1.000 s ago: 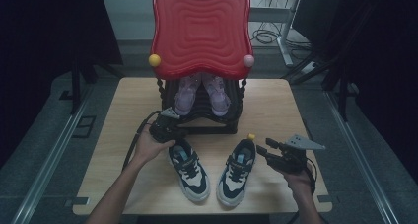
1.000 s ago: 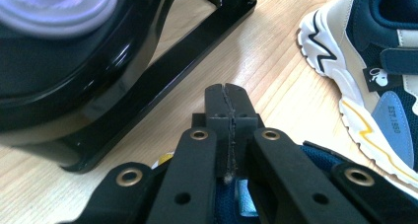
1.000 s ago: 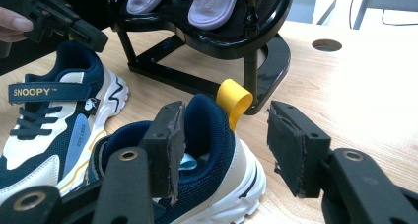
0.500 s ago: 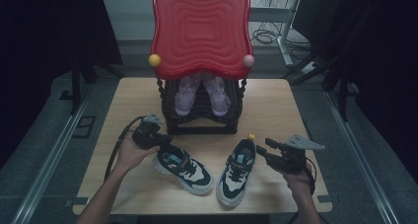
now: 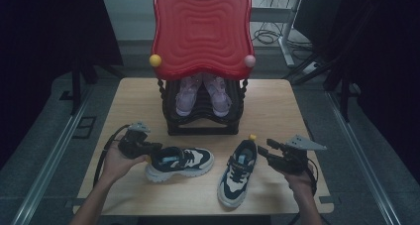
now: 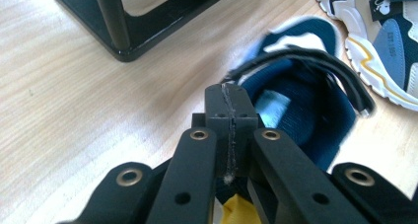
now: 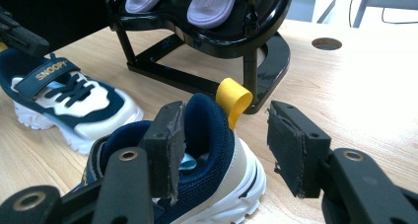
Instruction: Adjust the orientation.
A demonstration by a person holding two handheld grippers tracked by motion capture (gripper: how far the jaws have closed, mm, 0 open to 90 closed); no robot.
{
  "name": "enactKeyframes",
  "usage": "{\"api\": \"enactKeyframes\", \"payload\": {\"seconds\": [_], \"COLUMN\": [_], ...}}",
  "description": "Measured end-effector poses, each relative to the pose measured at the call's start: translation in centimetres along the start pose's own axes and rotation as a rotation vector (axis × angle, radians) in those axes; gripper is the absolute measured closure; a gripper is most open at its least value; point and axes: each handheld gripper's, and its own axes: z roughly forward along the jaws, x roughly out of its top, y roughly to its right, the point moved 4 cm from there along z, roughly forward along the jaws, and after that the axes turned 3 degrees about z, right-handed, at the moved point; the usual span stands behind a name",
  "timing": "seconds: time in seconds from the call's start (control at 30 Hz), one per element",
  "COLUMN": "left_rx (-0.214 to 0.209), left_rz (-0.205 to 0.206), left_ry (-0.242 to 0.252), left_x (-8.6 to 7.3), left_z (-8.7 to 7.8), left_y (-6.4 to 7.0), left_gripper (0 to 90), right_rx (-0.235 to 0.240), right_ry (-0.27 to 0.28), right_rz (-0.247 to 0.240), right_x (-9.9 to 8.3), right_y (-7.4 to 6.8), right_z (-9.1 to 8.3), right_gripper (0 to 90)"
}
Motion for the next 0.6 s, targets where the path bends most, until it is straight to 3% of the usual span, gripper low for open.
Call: {"api": "enactKeyframes", "payload": {"seconds": [0.6], "left_rx": [-0.021], "left_rz": [-0.019], "left_ry": [0.017], "left_x": [-0.76], "left_z": [-0.47], "left_y": [0.08], "left_gripper": [90.0], "right_rx": [-0.002], "right_ry": [-0.001], "right_rz": [0.005], "right_x": [-0.04], "right_y": [-0.03], "right_z": [0.03], "right_gripper": [48.2]}}
